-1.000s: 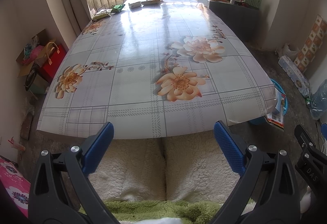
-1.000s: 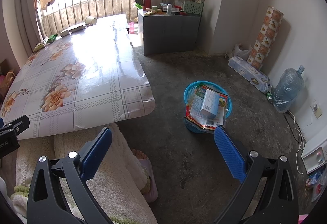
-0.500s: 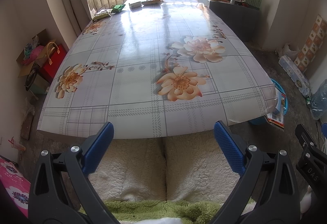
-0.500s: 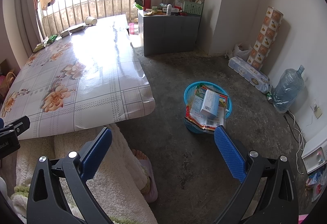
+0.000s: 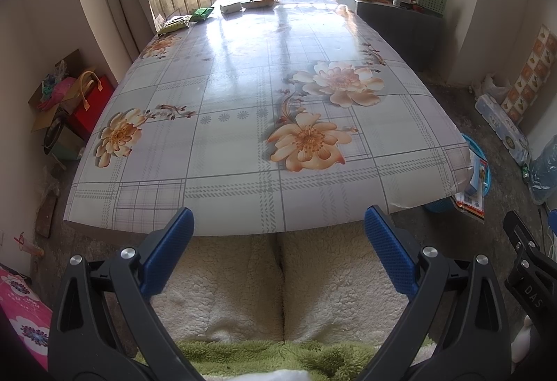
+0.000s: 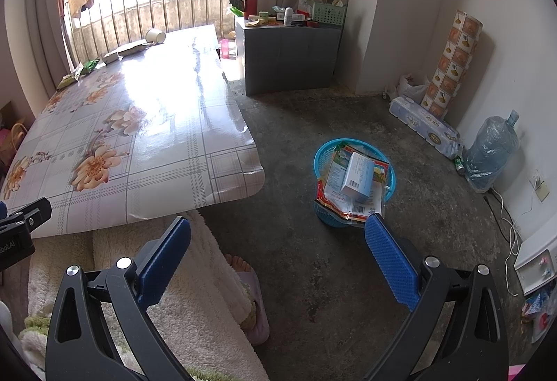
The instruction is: Collect trash
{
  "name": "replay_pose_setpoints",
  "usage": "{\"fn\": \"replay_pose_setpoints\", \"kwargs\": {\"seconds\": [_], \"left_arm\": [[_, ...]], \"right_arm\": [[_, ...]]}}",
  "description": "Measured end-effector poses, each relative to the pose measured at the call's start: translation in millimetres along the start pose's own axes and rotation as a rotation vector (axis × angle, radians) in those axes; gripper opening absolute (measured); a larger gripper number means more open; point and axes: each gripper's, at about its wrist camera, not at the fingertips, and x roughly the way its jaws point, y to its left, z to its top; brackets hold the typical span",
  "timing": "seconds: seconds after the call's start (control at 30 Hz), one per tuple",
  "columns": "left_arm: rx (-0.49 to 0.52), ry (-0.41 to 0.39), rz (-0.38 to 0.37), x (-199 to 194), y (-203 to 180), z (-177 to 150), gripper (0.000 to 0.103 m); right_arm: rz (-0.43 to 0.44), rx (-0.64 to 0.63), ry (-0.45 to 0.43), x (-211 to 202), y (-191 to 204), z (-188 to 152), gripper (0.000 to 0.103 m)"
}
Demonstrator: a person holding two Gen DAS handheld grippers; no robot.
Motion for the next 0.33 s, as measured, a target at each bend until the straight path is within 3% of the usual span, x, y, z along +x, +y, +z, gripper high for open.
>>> {"fn": "replay_pose_setpoints", "kwargs": {"seconds": [0.33], "left_arm": [[0.002, -0.012, 0.001, -3.1, 0.2, -1.1, 0.094]], "right_arm": [[0.002, 0.003, 0.0, -0.5, 0.6, 1.0, 0.097]]}}
